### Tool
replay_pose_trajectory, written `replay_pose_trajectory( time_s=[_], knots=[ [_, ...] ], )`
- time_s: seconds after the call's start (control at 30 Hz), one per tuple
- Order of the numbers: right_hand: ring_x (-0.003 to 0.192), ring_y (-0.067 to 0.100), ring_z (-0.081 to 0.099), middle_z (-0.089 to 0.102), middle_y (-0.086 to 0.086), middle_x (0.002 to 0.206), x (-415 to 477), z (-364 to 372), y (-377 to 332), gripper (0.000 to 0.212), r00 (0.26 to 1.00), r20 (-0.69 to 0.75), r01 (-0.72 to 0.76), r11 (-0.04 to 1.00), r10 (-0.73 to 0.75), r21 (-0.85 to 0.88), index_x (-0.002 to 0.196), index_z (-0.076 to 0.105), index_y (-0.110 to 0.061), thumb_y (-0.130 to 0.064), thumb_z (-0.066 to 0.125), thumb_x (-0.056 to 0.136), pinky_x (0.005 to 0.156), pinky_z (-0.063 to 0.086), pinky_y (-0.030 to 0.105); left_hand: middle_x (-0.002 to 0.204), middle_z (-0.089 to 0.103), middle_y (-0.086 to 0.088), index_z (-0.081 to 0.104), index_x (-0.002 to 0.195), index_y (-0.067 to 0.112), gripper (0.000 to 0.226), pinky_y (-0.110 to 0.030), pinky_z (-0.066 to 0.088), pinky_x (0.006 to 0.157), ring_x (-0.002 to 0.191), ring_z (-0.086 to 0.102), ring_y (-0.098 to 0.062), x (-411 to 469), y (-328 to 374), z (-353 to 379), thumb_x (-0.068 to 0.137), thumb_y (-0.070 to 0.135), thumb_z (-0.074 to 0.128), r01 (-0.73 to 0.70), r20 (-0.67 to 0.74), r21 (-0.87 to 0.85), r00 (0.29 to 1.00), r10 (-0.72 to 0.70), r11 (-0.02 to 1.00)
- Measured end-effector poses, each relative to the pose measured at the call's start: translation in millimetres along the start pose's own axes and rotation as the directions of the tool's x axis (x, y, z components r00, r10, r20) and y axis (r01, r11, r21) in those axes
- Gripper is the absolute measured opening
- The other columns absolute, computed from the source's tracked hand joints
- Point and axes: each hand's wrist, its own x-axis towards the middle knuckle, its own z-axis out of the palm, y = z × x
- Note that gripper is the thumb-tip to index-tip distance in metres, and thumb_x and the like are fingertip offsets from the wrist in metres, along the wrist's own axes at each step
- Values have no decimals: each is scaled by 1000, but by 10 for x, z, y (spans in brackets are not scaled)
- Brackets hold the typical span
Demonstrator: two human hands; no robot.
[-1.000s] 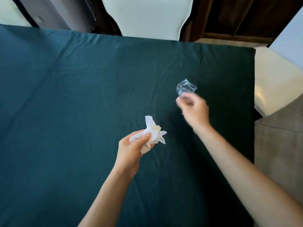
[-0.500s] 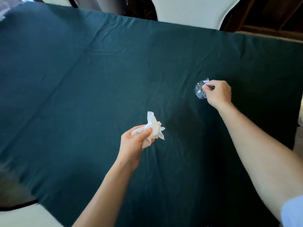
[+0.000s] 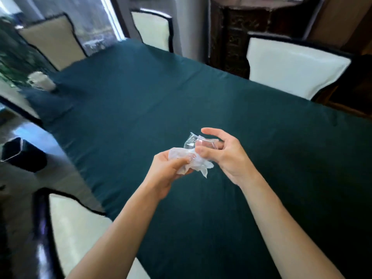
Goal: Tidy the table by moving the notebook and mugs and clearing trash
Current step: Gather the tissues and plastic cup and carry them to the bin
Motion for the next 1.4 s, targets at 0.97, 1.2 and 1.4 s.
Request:
replay_pose_trajectory(
  time_s=[0.97, 1.2, 1.4],
  knots=[
    [82, 18, 76, 82, 10, 96, -641, 6304, 142, 35, 730, 677, 99, 965, 94, -241, 114, 77, -7, -8, 87, 81, 73, 58, 26, 117, 79, -25, 81, 115, 5, 59, -42, 62, 90, 101, 78, -30, -3309, 148, -5368, 72, 43, 95, -501, -412, -186, 821, 396, 845],
    [108, 37, 65, 71, 30, 125, -141, 6728, 431, 45, 664, 743, -122, 992, 86, -5, 128, 72, -2, -12, 80, 84, 100, 49, 51, 107, 83, -20, 84, 109, 6, 56, -37, 66, 77, 93, 81, -26, -2966, 193, -5862, 75, 50, 91, -546, -571, -195, 739, 358, 815],
    [85, 20, 77, 81, 17, 104, 609, 6969, 485, 42, 740, 672, -72, 997, 28, 38, 116, 79, -6, -26, 86, 79, 73, 60, 25, 102, 84, -15, 86, 103, 12, 45, -30, 65, 75, 90, 81, -22, -2344, 491, -6272, 75, 46, 89, -556, -633, -149, 689, 354, 818]
  ],
)
